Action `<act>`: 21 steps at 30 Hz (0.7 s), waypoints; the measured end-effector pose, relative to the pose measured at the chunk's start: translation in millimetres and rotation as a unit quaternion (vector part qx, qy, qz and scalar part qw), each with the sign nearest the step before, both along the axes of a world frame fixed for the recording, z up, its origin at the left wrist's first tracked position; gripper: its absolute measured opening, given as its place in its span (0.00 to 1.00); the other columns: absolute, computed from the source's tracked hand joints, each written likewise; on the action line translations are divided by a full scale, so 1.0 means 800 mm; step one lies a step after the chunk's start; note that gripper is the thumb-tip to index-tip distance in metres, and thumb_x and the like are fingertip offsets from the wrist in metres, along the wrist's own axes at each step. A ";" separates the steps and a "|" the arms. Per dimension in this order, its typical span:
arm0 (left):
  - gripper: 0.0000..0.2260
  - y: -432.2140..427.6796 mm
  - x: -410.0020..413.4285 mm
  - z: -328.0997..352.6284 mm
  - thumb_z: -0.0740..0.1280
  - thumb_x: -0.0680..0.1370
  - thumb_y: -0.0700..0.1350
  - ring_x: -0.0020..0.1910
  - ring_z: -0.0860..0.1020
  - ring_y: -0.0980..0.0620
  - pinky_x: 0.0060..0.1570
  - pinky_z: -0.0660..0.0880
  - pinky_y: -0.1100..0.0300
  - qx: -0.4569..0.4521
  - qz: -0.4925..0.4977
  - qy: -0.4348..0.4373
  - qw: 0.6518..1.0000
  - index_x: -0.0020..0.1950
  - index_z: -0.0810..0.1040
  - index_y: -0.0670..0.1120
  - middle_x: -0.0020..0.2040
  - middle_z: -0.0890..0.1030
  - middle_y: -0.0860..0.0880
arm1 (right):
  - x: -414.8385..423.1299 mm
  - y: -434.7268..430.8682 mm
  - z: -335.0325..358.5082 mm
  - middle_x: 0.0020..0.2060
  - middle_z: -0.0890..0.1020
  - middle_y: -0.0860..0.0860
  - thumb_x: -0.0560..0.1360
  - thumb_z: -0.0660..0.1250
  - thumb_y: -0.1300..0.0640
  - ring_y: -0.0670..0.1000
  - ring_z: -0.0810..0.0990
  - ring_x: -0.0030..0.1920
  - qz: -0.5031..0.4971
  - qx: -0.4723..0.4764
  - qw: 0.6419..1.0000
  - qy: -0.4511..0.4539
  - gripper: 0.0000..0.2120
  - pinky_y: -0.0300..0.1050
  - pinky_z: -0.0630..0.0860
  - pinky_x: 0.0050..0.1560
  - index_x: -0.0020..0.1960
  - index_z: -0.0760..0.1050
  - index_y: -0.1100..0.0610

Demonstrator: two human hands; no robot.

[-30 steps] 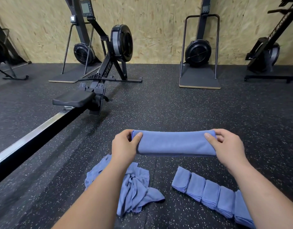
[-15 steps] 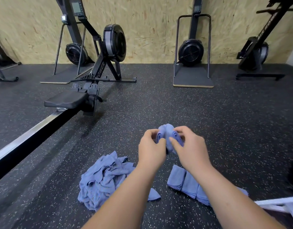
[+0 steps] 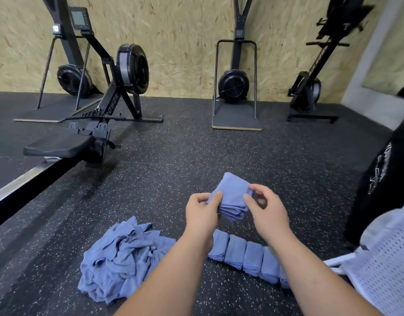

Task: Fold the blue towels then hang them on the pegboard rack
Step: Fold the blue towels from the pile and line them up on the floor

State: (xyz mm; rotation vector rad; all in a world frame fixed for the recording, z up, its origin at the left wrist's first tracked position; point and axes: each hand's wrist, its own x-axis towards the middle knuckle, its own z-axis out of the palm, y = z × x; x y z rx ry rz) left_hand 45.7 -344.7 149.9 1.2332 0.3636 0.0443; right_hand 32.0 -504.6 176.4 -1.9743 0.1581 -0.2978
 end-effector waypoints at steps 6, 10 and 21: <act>0.25 -0.045 -0.027 -0.012 0.78 0.73 0.56 0.42 0.84 0.49 0.46 0.81 0.51 0.003 -0.112 0.026 0.993 0.59 0.80 0.39 0.48 0.87 0.44 | -0.054 -0.045 0.005 0.57 0.88 0.46 0.86 0.64 0.58 0.52 0.88 0.55 0.050 0.289 0.948 0.124 0.23 0.49 0.85 0.45 0.74 0.68 0.36; 0.28 -0.075 -0.045 -0.020 0.75 0.69 0.61 0.49 0.84 0.49 0.60 0.82 0.44 0.150 -0.178 0.030 0.972 0.66 0.75 0.54 0.52 0.85 0.48 | -0.080 -0.086 -0.011 0.60 0.87 0.55 0.85 0.65 0.65 0.56 0.88 0.56 0.025 0.274 0.954 0.116 0.26 0.55 0.86 0.53 0.77 0.70 0.43; 0.18 -0.128 -0.021 -0.089 0.68 0.84 0.44 0.47 0.80 0.50 0.43 0.79 0.56 0.259 -0.284 -0.043 0.922 0.68 0.76 0.66 0.56 0.81 0.47 | -0.064 -0.158 -0.098 0.64 0.83 0.44 0.82 0.69 0.63 0.46 0.82 0.65 0.039 0.097 0.983 0.149 0.30 0.57 0.81 0.66 0.70 0.73 0.29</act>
